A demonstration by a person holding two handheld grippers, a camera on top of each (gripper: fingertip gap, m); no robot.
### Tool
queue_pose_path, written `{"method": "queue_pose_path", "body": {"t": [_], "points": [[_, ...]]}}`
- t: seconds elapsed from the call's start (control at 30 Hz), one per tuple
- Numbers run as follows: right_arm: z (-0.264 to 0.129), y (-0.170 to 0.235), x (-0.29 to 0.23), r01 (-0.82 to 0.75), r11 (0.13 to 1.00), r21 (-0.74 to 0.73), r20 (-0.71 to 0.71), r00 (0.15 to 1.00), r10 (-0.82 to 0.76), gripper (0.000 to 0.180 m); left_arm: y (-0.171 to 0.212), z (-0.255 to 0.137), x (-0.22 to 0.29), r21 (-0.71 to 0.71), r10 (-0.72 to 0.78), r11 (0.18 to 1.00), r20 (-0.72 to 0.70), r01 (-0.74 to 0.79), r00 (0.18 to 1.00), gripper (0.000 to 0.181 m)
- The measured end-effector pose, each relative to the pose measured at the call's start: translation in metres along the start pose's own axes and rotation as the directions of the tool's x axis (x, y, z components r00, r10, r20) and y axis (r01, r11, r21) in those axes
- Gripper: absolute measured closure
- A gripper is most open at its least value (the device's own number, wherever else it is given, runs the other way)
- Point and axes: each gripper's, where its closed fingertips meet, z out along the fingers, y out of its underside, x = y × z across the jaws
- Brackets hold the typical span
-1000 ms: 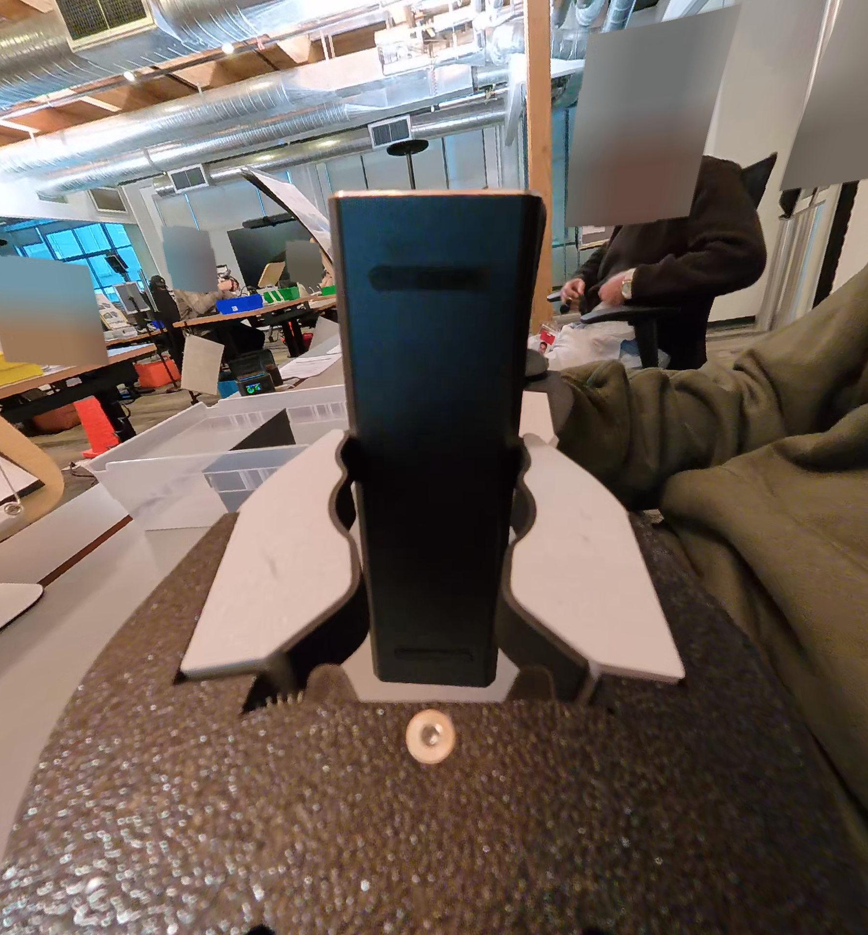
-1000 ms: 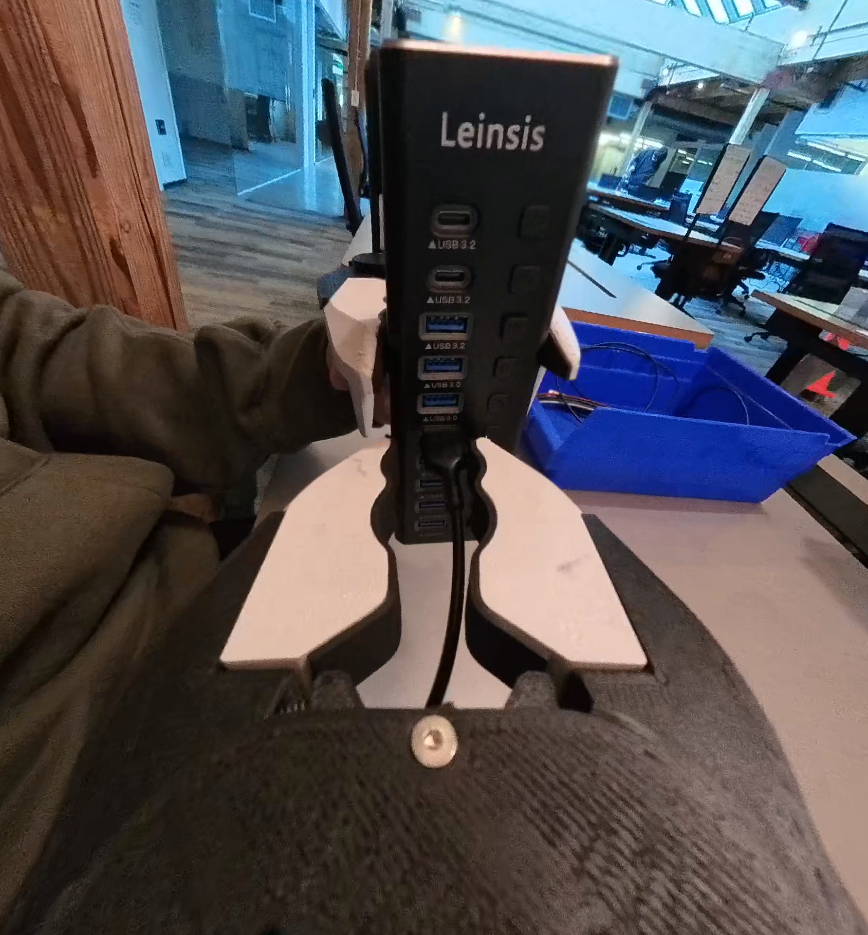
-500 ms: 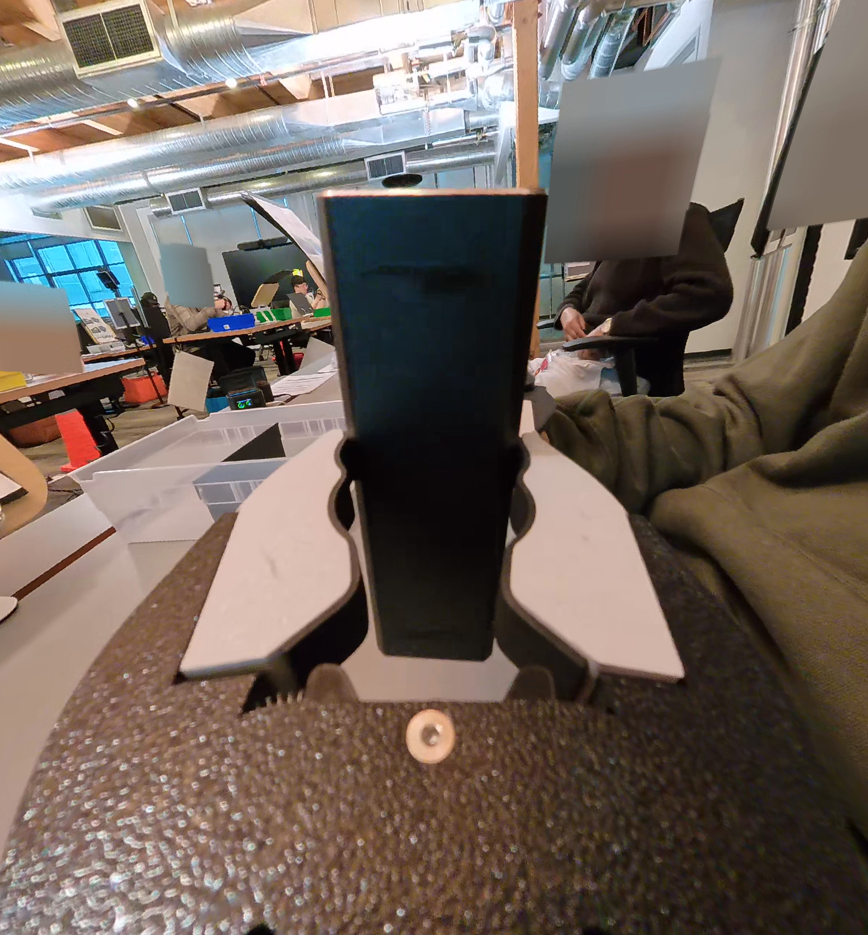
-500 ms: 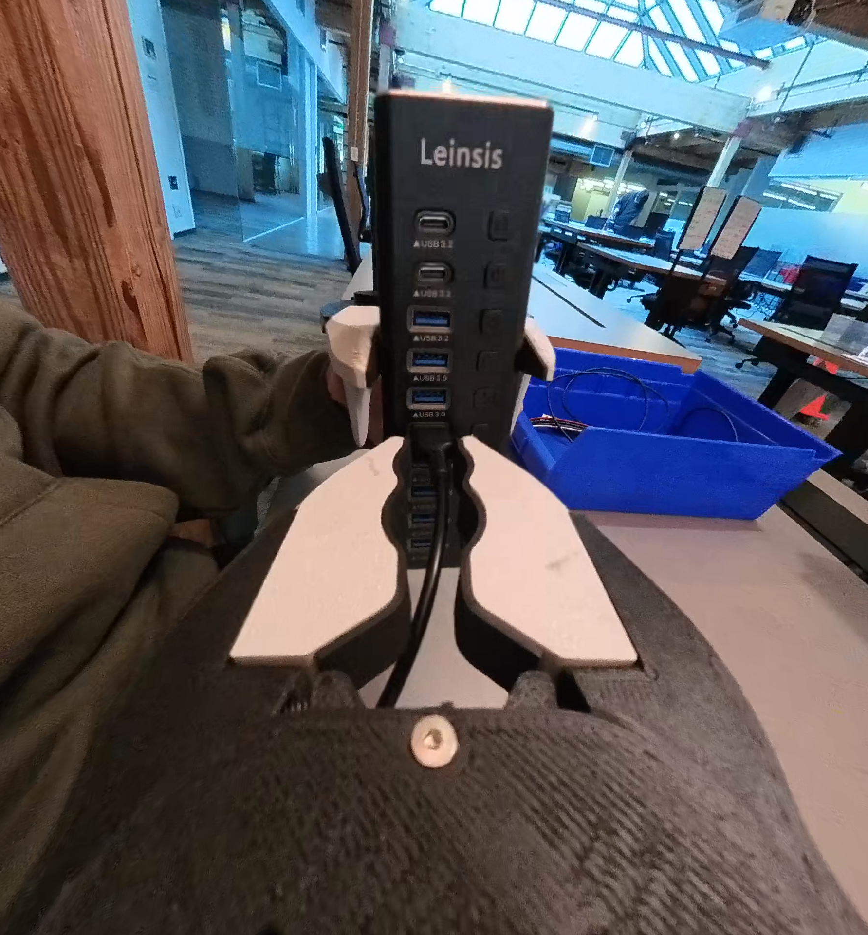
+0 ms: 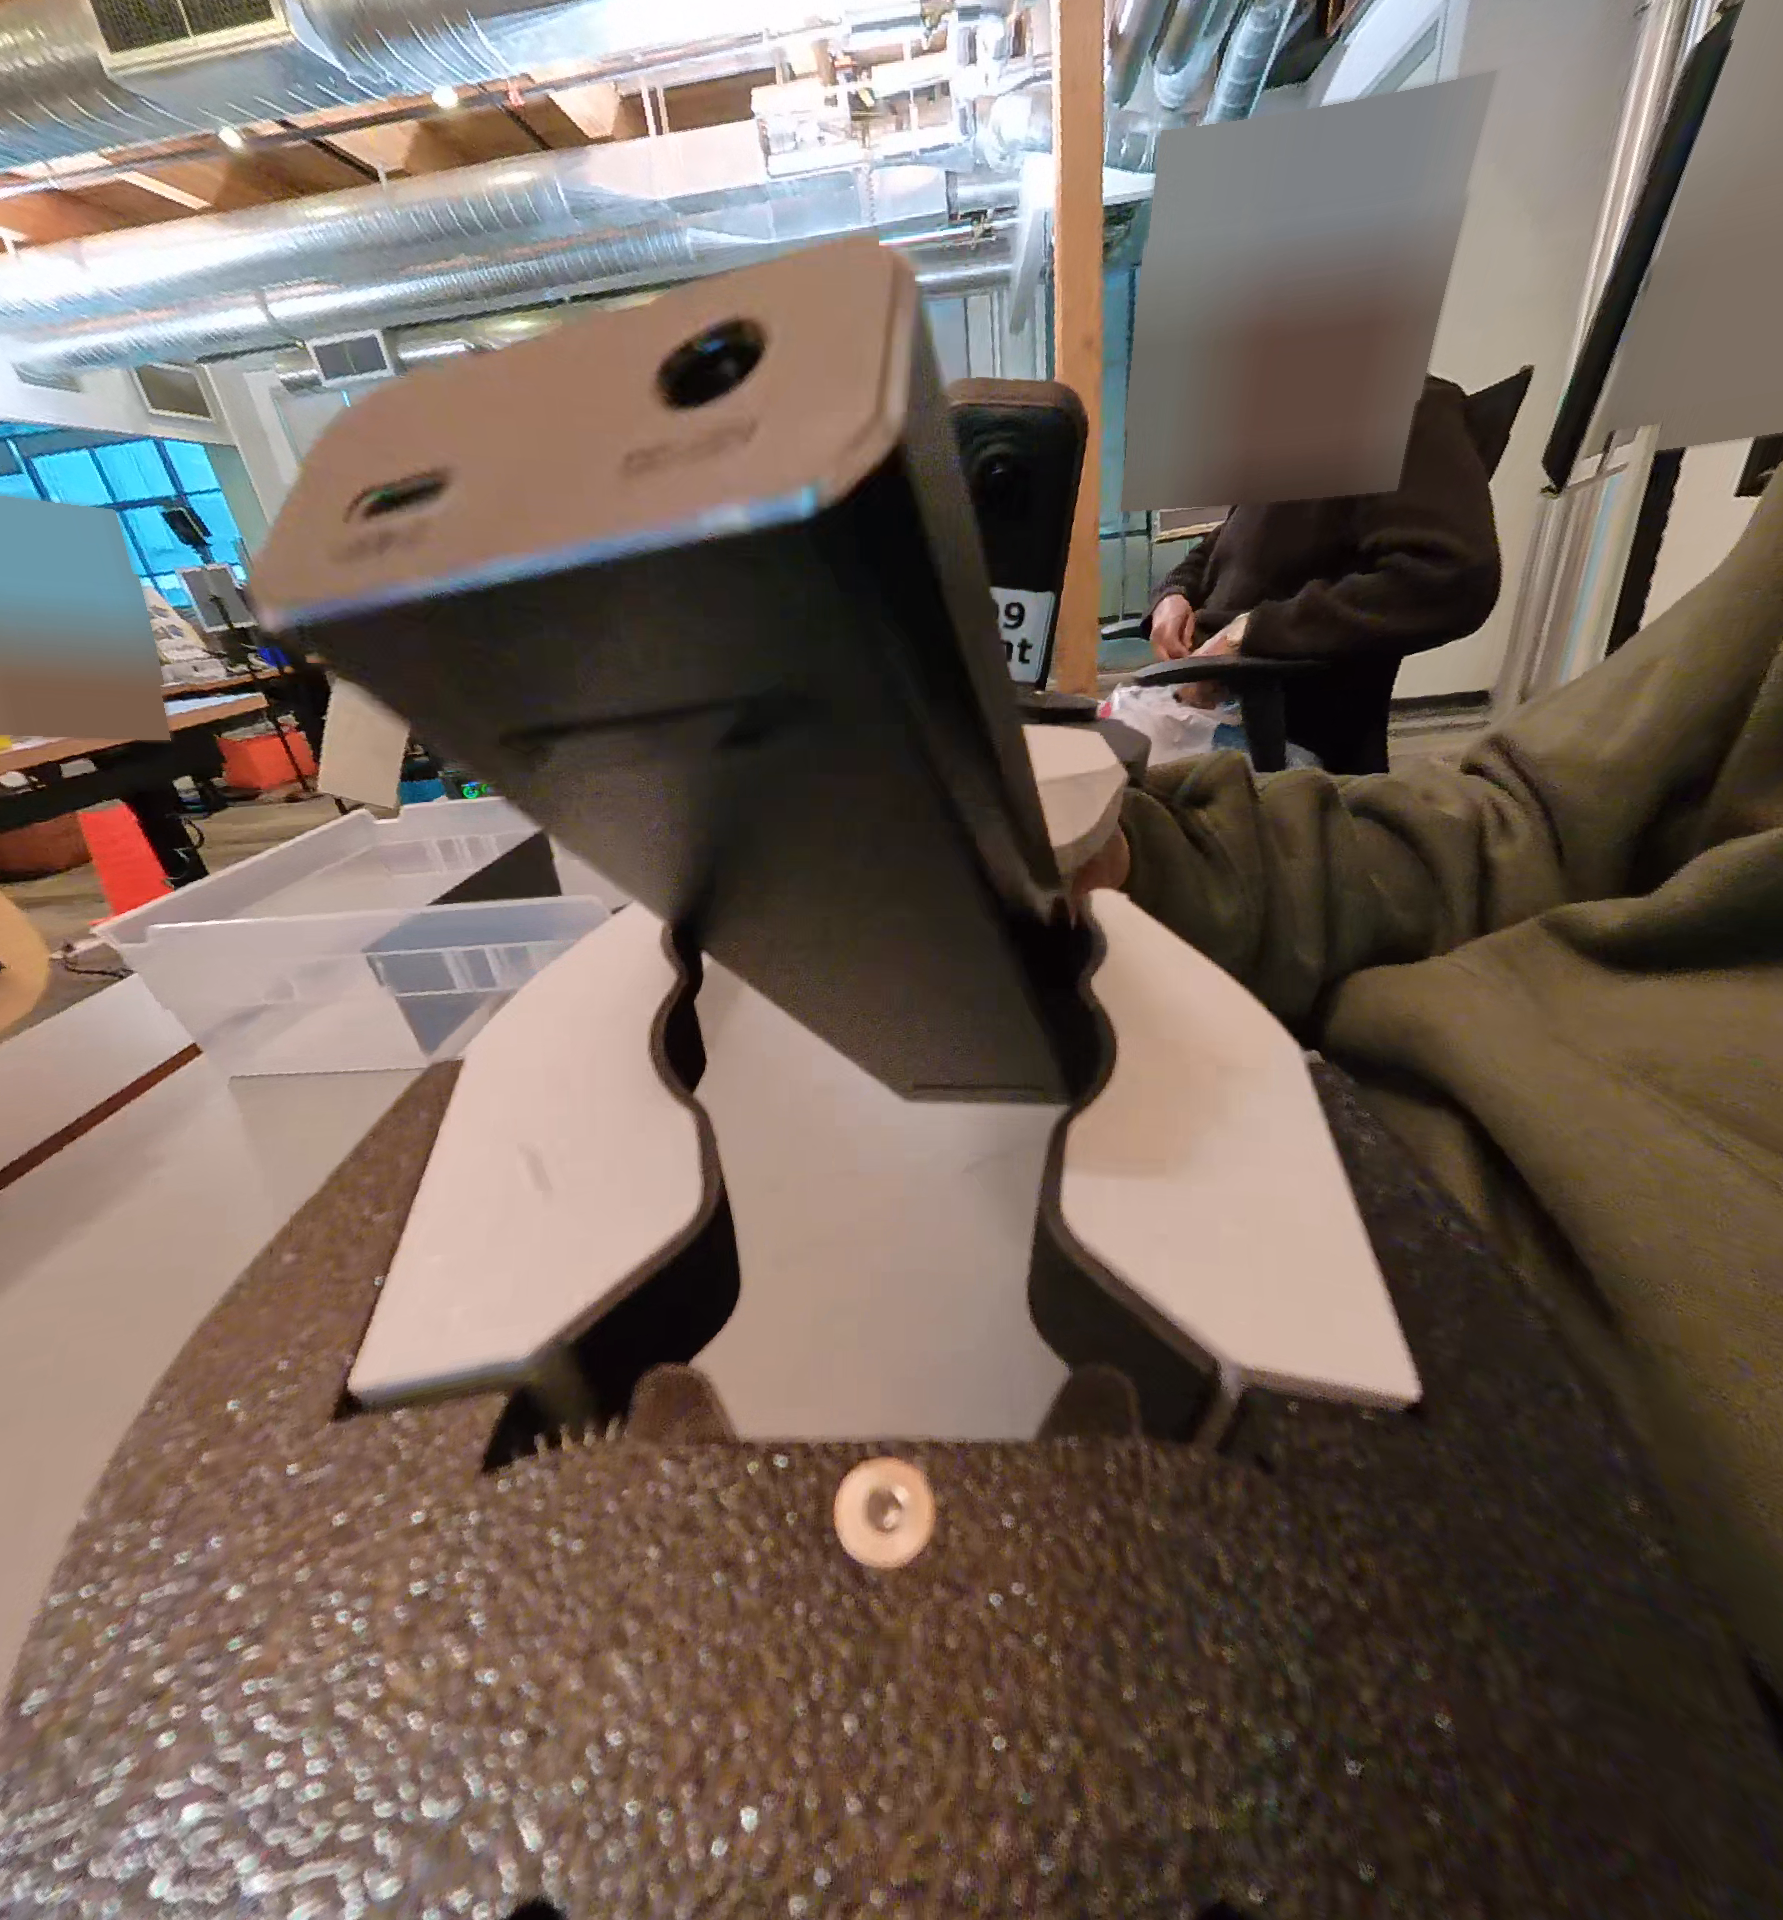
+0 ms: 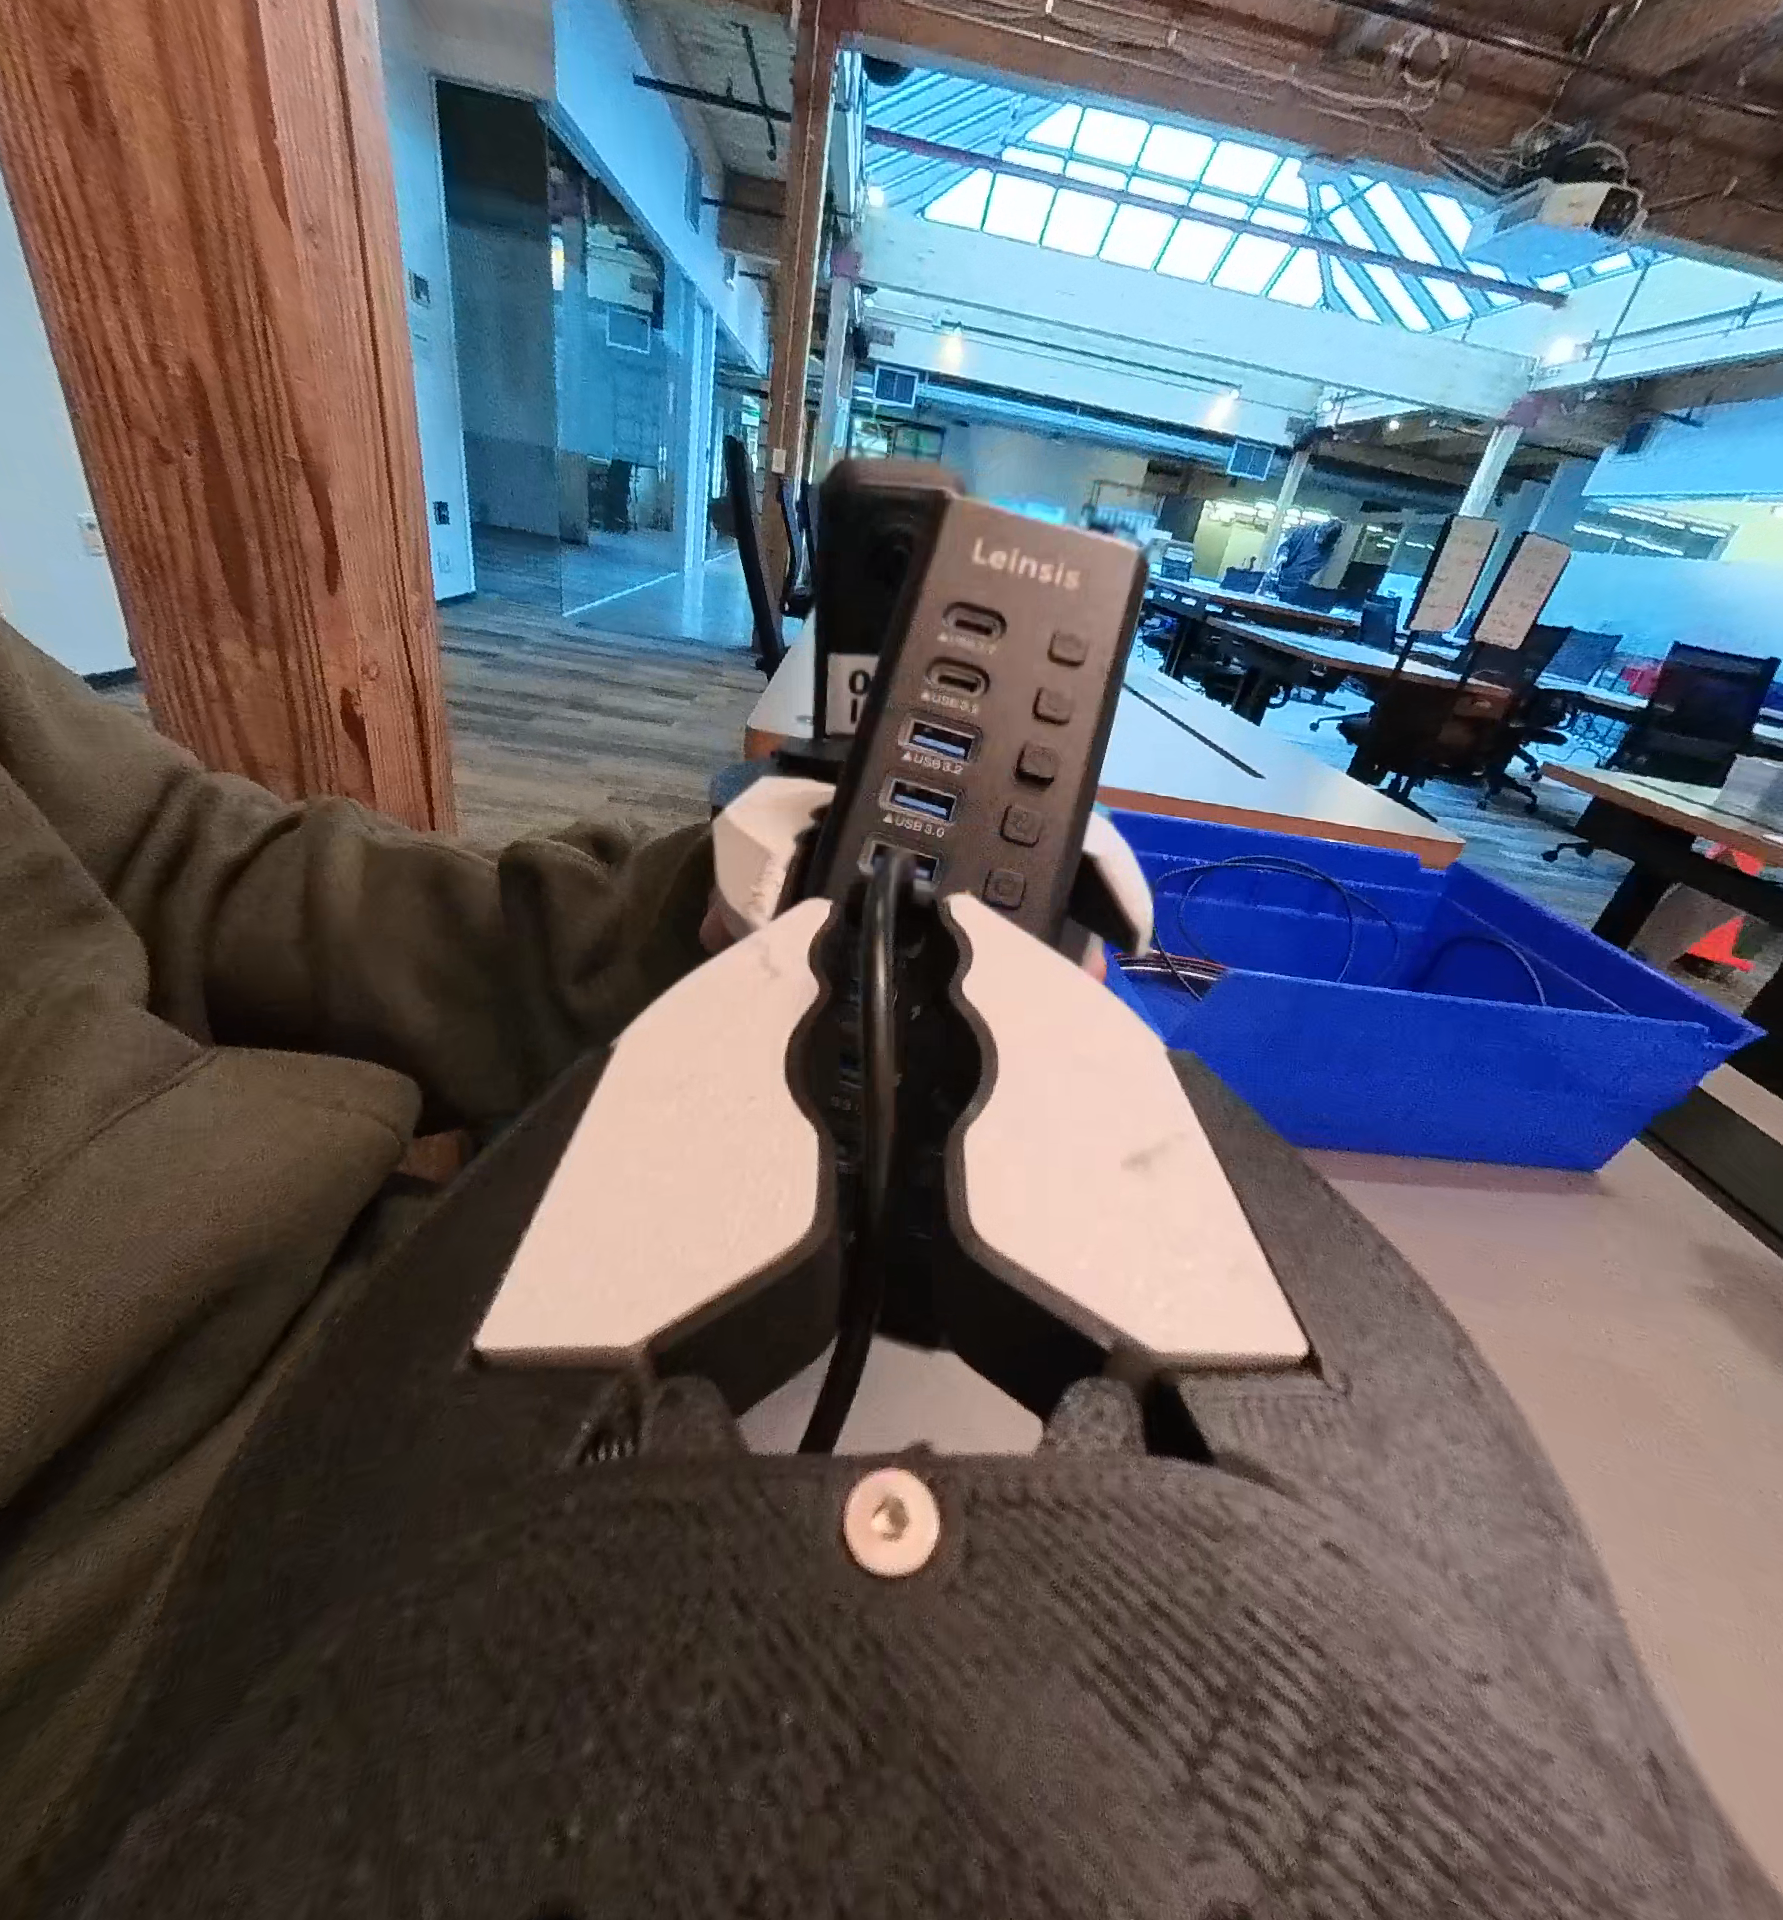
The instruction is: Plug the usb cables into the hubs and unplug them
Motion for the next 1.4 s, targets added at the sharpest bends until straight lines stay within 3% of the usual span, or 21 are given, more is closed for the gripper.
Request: {"method": "queue_pose_path", "body": {"t": [0.1, 0.33, 0.63, 0.93, 1.2, 1.4], "points": [[-0.001, 0.004, 0.003, -0.017, 1.0, -0.012, -0.012, 1.0, 0.017, 0.164, 0.007, 0.004, -0.002, -0.027, -0.04, 0.999, 0.002, 0.04, 0.999, 0.112], [-0.005, 0.009, 0.013, -0.087, 0.996, -0.019, -0.046, 0.995, 0.086, 0.163, 0.012, 0.006, -0.014, -0.15, 0.108, 0.985, 0.119, -0.089, 0.987, 0.116], [-0.006, 0.029, 0.016, -0.013, 0.981, -0.193, -0.073, 0.997, -0.001, 0.164, 0.029, 0.003, -0.018, -0.315, 0.146, 0.944, 0.132, -0.098, 0.98, 0.117], [-0.009, 0.04, 0.02, 0.042, 0.964, -0.264, -0.095, 0.993, -0.07, 0.157, 0.038, 0.0, -0.02, -0.431, 0.208, 0.893, 0.139, -0.13, 0.968, 0.119], [-0.007, 0.049, 0.015, 0.118, 0.942, -0.313, -0.052, 0.989, -0.141, 0.162, 0.045, -0.003, -0.017, -0.521, 0.176, 0.85, 0.136, -0.08, 0.975, 0.119], [-0.007, 0.049, 0.014, 0.099, 0.946, -0.31, -0.049, 0.992, -0.12, 0.163, 0.045, -0.002, -0.016, -0.525, 0.195, 0.845, 0.124, -0.102, 0.973, 0.119]]}}
